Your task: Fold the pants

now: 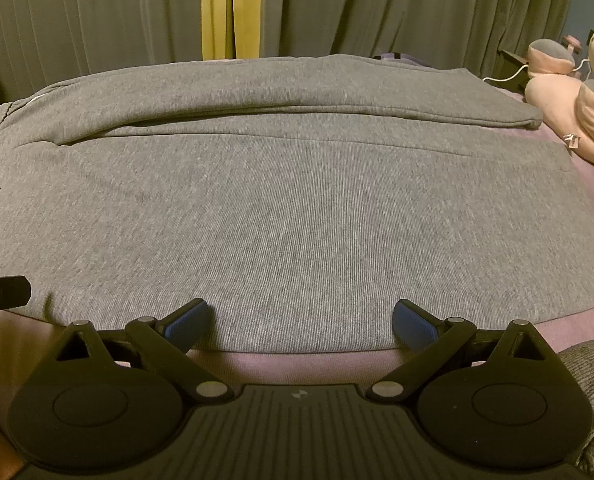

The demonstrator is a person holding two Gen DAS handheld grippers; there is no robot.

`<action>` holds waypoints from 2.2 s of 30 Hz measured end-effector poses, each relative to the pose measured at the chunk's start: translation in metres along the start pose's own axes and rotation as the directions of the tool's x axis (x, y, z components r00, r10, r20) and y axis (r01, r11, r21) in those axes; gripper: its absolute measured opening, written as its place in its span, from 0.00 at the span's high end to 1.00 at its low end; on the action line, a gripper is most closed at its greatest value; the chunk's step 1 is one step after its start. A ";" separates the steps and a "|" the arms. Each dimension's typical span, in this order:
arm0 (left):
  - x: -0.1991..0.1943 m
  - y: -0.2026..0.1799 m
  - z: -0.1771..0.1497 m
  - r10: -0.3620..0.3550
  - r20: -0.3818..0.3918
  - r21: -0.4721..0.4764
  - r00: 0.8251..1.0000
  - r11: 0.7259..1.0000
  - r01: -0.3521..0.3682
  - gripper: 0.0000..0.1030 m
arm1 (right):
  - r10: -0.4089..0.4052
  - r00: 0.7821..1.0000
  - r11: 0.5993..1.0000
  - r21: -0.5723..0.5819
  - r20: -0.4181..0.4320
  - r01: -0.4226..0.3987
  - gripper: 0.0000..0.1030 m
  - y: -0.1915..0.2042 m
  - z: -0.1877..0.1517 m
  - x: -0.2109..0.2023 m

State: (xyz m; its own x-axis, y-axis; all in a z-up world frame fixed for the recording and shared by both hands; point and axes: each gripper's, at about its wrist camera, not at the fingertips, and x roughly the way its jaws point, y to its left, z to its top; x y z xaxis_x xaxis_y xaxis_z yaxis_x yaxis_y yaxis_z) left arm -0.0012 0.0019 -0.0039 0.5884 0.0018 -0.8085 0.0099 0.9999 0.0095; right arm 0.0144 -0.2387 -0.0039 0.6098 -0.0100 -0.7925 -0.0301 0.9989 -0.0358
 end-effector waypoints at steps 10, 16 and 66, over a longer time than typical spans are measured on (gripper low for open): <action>0.000 0.000 0.001 0.000 -0.003 -0.001 1.000 1.000 0.000 0.00 | -0.002 1.000 1.000 -0.002 0.000 0.002 0.04 0.000 0.000 0.000; 0.000 0.000 0.001 -0.001 -0.005 -0.002 1.000 1.000 0.001 0.00 | -0.002 1.000 1.000 -0.002 -0.001 0.002 0.04 0.000 0.000 0.000; 0.002 0.006 0.003 0.004 -0.012 -0.045 1.000 0.999 -0.005 0.00 | 0.062 0.996 0.997 0.039 -0.069 -0.060 0.04 -0.004 0.005 0.010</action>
State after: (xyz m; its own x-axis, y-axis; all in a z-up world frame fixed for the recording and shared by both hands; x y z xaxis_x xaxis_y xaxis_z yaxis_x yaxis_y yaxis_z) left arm 0.0022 0.0076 -0.0033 0.5786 0.0060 -0.8156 -0.0293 0.9995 -0.0135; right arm 0.0247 -0.2425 -0.0091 0.5510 0.0491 -0.8331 -0.0355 0.9987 0.0354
